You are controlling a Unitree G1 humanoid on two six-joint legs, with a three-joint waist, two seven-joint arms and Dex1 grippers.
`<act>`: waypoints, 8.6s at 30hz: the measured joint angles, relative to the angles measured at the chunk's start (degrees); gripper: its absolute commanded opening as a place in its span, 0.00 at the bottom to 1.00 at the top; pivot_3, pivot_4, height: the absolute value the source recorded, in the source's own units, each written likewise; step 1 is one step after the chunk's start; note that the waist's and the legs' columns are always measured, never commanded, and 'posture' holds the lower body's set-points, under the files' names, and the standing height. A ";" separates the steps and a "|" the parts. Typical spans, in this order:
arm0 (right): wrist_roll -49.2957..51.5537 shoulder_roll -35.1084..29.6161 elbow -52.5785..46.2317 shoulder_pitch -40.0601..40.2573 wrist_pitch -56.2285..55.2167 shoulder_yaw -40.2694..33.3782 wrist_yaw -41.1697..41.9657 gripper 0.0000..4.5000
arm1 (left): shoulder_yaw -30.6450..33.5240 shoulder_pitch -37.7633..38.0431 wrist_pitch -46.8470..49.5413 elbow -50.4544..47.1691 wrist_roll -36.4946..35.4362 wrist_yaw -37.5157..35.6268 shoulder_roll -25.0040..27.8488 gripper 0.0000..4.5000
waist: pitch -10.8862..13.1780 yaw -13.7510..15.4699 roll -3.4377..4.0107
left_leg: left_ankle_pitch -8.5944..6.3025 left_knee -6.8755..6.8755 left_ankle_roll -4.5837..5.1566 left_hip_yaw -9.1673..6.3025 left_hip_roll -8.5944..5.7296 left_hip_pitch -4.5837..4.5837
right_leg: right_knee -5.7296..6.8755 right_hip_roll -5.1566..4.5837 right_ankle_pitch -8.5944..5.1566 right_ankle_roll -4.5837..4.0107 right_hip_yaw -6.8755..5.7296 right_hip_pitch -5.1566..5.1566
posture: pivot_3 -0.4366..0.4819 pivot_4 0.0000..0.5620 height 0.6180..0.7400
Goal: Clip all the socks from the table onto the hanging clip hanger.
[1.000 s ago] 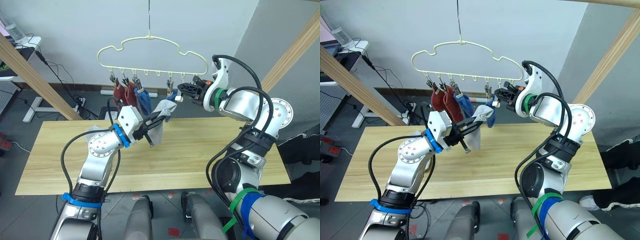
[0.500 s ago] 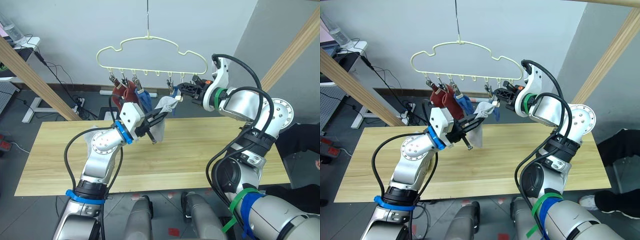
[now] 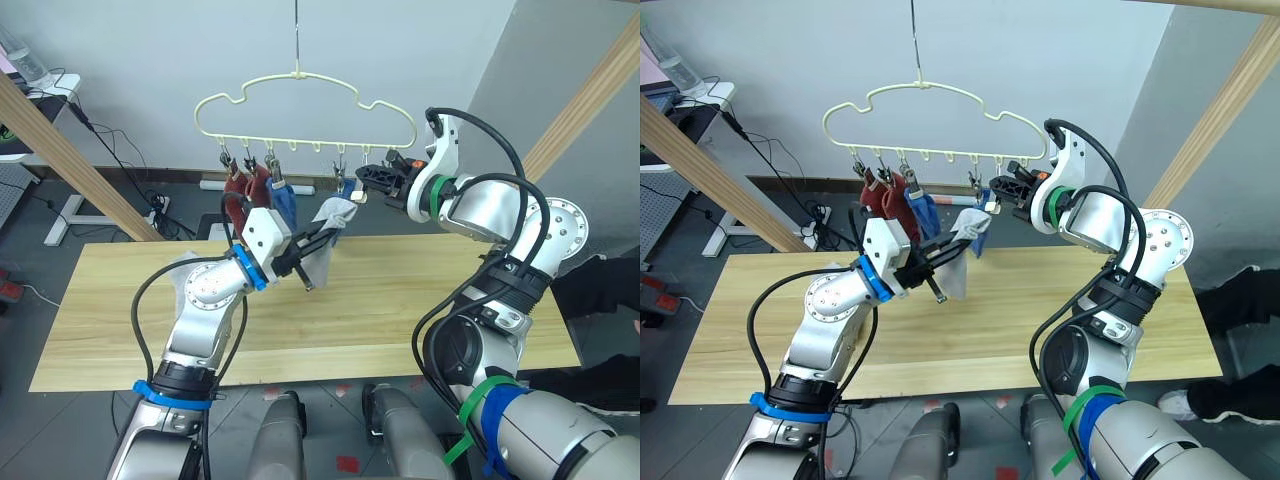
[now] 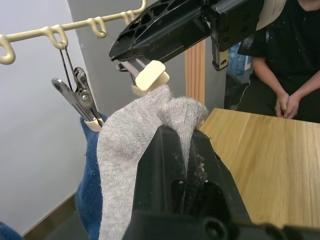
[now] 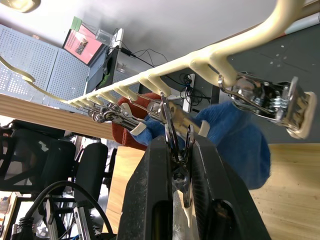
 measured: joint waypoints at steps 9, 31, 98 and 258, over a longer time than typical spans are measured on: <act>2.53 0.03 0.00 0.01 0.00 -0.02 -2.48 0.04 | -0.26 -2.09 -0.15 1.16 0.10 0.33 -1.31 0.00 | 0.00 -0.08 0.00 | 0.00 0.00 0.00 0.01 0.00 0.00 | 0.00 0.00 0.00 0.00 0.01 0.00 | 0.44 0.51 1.00; 7.21 -0.28 0.03 2.26 0.01 3.88 -4.09 0.70 | -0.37 -3.58 -2.29 3.12 0.39 1.34 -1.63 0.00 | 0.00 -0.13 0.00 | 0.00 0.01 0.00 0.00 0.00 -0.01 | 0.00 0.00 0.00 0.00 0.01 0.00 | 0.44 0.49 1.00; -54.20 -9.90 -4.93 25.43 -60.36 47.63 12.42 0.59 | 12.16 1.40 35.97 -18.67 -25.22 -2.16 12.05 1.00 | 0.02 1.27 -0.11 | 0.01 0.07 -0.02 0.01 0.04 0.03 | 0.00 0.06 -0.01 0.03 0.05 -0.01 | 0.50 0.52 1.00; -56.60 -7.57 -7.38 22.63 -56.53 44.72 14.11 0.01 | 8.98 1.52 32.50 -18.53 -22.31 -1.02 8.21 1.00 | 0.00 1.32 -0.12 | 0.02 0.26 -0.02 -0.05 0.02 0.04 | 0.15 0.04 0.04 -0.05 0.00 0.04 | 0.49 0.49 1.00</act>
